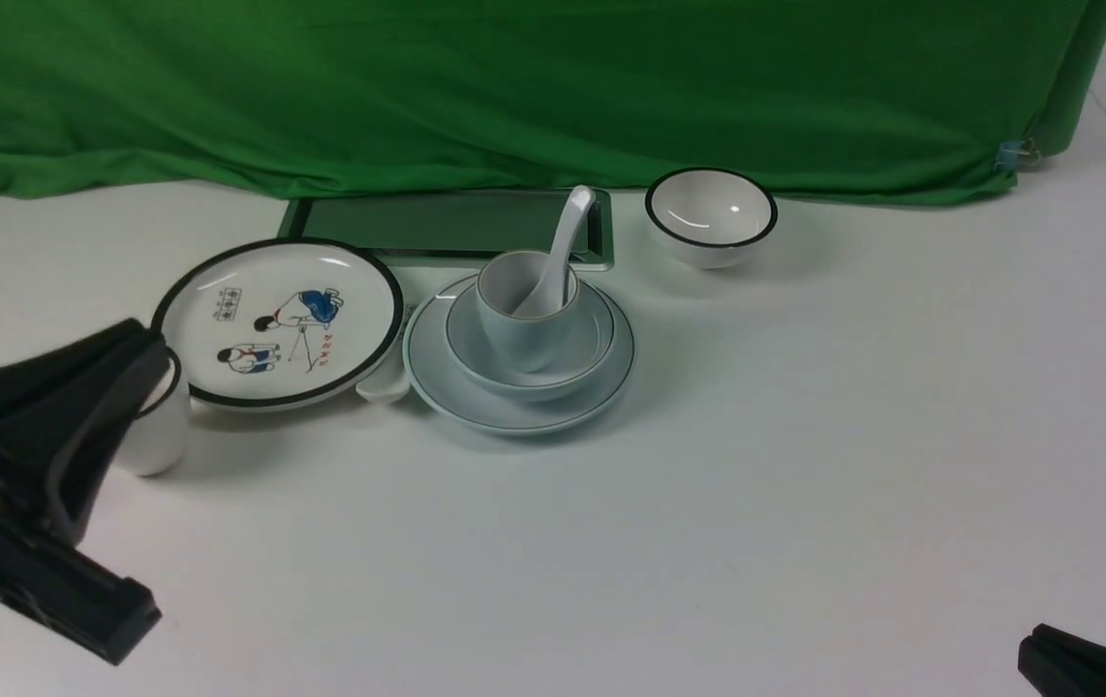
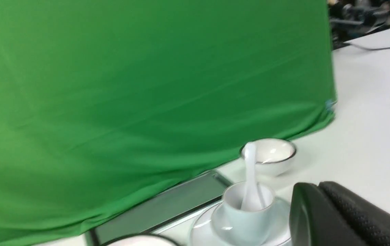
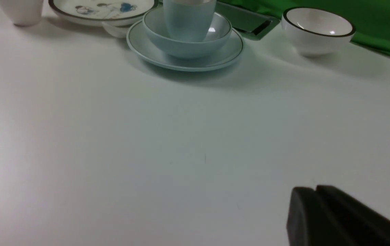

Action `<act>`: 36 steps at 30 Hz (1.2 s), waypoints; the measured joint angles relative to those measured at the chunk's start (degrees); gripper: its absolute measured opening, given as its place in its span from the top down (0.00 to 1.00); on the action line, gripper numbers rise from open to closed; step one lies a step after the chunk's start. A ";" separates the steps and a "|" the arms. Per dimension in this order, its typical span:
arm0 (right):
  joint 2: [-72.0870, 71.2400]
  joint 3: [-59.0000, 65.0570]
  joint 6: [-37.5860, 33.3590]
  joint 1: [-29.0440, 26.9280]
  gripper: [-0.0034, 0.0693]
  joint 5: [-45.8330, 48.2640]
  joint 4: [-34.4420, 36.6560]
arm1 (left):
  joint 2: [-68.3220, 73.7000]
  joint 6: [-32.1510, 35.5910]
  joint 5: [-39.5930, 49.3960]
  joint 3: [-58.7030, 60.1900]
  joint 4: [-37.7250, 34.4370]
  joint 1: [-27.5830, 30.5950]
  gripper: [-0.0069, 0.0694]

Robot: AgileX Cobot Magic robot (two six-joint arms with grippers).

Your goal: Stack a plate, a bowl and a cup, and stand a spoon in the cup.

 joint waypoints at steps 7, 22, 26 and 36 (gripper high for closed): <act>0.00 0.00 0.00 0.00 0.83 -0.18 0.00 | -9.71 3.20 -9.73 8.94 -4.74 2.93 0.95; 0.00 0.00 0.00 0.00 0.79 -0.18 0.00 | -30.64 -4.12 17.25 17.97 -5.30 18.89 0.95; 0.00 0.00 0.00 0.00 0.78 -0.18 0.00 | -30.64 -5.10 25.75 18.03 -5.20 19.02 0.95; 0.00 0.00 0.00 0.00 0.77 -0.18 0.00 | -30.64 -4.79 26.76 18.03 -5.18 19.13 0.95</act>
